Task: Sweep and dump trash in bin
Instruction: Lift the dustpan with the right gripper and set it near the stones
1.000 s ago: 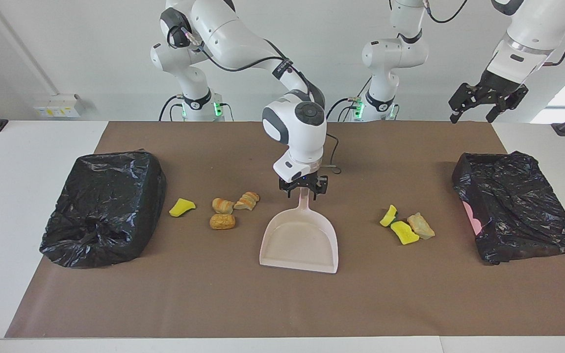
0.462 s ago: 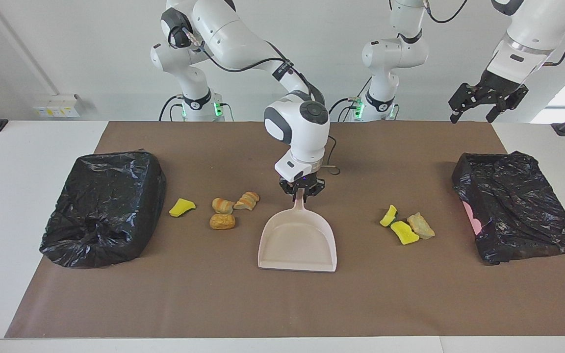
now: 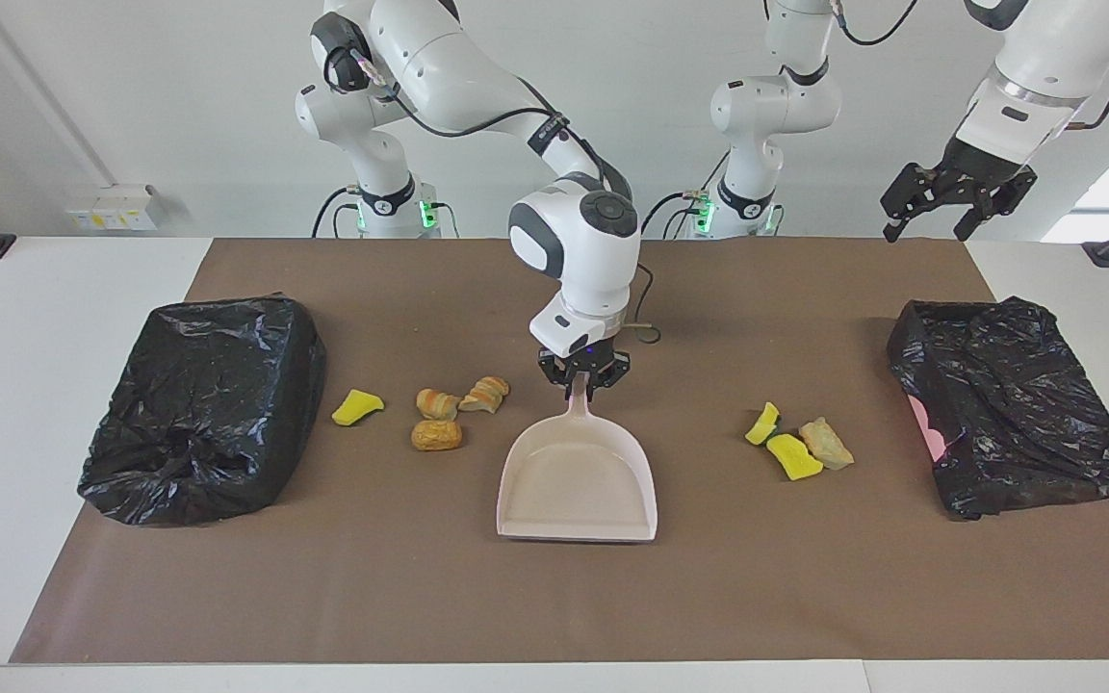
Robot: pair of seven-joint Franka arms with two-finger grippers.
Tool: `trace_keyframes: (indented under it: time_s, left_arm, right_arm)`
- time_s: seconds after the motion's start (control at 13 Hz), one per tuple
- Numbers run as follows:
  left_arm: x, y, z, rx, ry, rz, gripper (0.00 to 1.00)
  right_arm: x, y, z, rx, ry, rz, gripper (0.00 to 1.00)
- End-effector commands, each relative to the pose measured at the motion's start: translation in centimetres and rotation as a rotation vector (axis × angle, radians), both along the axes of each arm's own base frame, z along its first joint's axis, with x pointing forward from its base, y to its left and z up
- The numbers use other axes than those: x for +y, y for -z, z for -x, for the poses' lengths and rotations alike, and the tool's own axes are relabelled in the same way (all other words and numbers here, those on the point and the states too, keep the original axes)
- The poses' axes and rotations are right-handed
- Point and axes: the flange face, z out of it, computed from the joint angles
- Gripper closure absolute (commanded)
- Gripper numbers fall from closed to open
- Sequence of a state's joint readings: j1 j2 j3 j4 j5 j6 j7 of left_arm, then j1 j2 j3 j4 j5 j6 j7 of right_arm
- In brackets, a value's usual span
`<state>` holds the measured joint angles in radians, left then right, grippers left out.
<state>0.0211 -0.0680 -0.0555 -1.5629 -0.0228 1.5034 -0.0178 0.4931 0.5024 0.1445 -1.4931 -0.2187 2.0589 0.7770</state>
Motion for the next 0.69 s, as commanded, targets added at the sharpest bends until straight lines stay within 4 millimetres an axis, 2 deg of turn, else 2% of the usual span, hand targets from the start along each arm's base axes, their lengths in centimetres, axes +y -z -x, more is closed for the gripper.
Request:
trace_keyframes:
  time_s: [0.0, 0.15, 0.31, 0.46, 0.62]
  left_arm:
    - [0.2, -0.2, 0.3, -0.010, -0.002, -0.004, 0.00]
    - [0.3, -0.3, 0.3, -0.012, -0.003, -0.002, 0.00]
    - [0.2, -0.3, 0.3, -0.012, -0.002, -0.004, 0.00]
    - [0.3, -0.2, 0.3, -0.010, -0.003, -0.002, 0.00]
    - [0.2, -0.3, 0.3, -0.012, -0.002, -0.002, 0.00]
  right_arm:
    - [-3.8, -5.9, -0.1, 0.016, -0.037, -0.017, 1.00]
    - [-6.9, -8.6, -0.6, 0.044, -0.126, -0.037, 1.00]
    - [-10.3, -10.2, -1.4, 0.065, -0.217, -0.031, 1.00]
    - [-12.4, -11.2, -1.9, 0.081, -0.355, -0.008, 1.00]
    - [-13.7, -11.1, -1.8, 0.114, -0.477, 0.004, 1.00]
